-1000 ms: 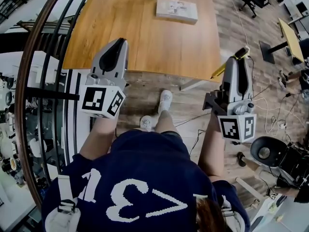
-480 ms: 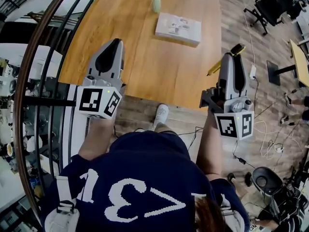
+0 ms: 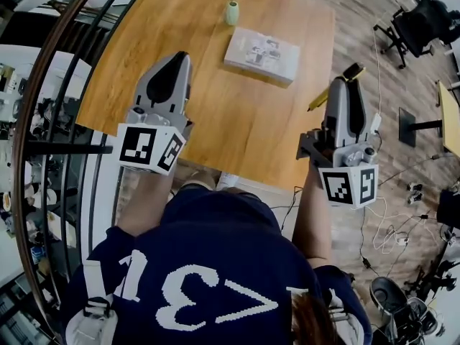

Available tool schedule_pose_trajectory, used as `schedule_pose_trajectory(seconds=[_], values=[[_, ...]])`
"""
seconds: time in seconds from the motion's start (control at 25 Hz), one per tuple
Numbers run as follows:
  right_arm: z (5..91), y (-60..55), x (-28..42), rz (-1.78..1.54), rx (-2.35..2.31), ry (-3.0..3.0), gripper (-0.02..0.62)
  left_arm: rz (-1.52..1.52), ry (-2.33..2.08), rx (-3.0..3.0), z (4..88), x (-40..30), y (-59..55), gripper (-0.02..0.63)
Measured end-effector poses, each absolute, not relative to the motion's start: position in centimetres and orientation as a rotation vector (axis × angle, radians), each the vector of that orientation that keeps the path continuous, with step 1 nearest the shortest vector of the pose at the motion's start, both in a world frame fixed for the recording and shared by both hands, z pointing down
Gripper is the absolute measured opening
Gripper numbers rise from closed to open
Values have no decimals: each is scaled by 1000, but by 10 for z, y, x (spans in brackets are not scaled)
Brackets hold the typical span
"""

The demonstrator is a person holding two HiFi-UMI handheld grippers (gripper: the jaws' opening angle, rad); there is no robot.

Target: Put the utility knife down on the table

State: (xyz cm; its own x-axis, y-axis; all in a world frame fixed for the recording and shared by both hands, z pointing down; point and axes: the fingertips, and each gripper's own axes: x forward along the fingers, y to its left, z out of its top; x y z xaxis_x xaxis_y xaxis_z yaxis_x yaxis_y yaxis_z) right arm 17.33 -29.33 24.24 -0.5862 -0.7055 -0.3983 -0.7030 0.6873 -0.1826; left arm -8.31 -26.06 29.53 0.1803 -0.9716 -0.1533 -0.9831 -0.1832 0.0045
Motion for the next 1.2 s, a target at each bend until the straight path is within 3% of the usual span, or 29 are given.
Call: schedule_pose_trajectory(seconds=[0.2, 0.44, 1.2], values=[[230, -303, 152, -34, -1123, 2465, 126, 168, 1935, -2356, 280, -101, -275, 28], [274, -321, 145, -134, -1194, 2516, 126, 128, 1904, -2437, 317, -93, -299, 28], [618, -360, 87, -851, -1569, 3068, 126, -57, 1994, -2638, 466, -116, -330, 28]])
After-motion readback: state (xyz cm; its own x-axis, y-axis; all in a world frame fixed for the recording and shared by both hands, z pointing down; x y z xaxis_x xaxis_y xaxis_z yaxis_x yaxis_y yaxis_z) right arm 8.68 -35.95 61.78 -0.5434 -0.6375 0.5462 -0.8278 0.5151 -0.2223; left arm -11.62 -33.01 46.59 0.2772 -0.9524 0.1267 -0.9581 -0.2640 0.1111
